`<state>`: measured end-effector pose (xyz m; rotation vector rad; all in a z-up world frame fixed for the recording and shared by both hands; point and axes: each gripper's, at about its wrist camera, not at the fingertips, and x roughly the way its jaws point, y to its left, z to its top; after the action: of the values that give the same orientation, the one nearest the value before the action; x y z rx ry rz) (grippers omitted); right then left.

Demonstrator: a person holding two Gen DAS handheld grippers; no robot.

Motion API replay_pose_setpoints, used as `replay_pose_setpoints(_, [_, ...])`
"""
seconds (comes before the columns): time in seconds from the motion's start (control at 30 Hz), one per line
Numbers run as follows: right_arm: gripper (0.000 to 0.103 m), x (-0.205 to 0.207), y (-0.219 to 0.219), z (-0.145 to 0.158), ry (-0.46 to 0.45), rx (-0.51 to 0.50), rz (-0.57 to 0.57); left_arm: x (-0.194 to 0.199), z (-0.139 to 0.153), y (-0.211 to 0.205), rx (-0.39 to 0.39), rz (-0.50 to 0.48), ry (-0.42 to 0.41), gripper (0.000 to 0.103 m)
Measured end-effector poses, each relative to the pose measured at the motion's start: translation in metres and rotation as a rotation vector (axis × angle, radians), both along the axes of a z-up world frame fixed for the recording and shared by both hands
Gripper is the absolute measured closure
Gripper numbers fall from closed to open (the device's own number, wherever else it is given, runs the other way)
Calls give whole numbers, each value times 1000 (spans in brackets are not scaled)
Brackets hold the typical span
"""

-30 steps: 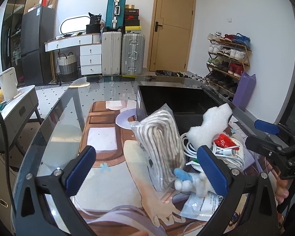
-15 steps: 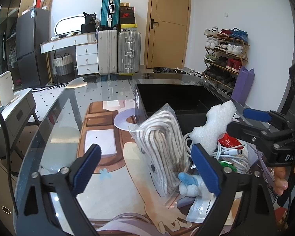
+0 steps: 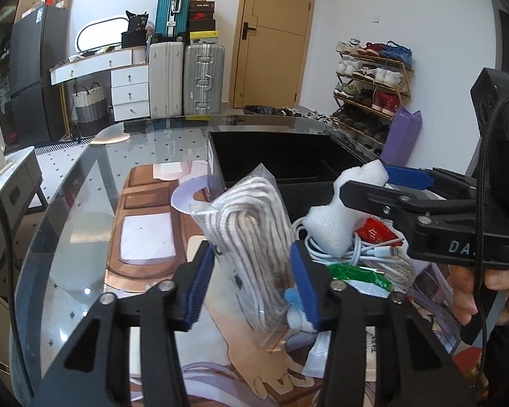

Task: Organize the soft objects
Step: 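Grasp the bagged white rope bundle with the left gripper while the right gripper grasps the white foam sheet, then lift the rope bundle and foam sheet and carry both over the black box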

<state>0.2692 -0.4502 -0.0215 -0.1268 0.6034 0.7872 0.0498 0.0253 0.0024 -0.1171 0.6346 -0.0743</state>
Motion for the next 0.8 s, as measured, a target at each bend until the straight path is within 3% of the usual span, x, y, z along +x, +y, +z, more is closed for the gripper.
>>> replay_pose_setpoints(0.13, [29,0,3,0,-18,-12,5,0,0,1,-5,0,9,71])
replay_pose_setpoints(0.43, [46,-9,5,0,-38,-23,28,-4,4,3,-38,-14,3,81])
replay_pose_setpoints(0.8, [48,-10,-19,8,-73,44,3,-9,11,5,-56,-11,-23,87])
